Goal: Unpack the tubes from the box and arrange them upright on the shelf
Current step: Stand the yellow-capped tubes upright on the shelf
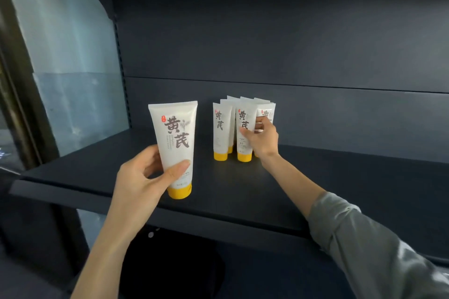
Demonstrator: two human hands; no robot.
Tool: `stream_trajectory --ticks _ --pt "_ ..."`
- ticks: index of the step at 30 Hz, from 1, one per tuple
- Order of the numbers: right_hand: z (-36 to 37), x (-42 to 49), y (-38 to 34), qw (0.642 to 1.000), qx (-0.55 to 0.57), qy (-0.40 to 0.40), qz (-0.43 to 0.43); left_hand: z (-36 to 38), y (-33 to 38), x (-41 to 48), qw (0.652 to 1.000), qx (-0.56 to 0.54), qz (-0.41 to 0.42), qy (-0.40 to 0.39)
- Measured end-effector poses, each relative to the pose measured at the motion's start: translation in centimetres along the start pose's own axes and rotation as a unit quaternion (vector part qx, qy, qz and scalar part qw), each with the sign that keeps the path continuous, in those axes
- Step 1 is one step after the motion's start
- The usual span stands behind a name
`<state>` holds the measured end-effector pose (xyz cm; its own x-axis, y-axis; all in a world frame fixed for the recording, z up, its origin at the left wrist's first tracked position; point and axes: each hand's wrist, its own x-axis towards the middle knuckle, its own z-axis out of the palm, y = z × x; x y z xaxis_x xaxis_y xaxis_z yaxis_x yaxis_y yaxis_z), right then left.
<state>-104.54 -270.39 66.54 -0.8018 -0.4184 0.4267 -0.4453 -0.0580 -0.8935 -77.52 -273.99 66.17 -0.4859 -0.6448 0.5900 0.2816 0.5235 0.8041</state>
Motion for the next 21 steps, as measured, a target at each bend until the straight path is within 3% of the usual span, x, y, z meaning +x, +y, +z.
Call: stream_trajectory --ticks 14,21 --pt "1.9 -0.1 1.4 0.999 -0.039 0.026 -0.008 0.6 -2.3 3.8 0.998 -0.008 -0.007 -0.067" --pt "-0.2 -0.8 0.0 0.998 -0.055 0.027 0.001 0.6 -2.4 4.4 0.998 -0.022 -0.016 -0.048"
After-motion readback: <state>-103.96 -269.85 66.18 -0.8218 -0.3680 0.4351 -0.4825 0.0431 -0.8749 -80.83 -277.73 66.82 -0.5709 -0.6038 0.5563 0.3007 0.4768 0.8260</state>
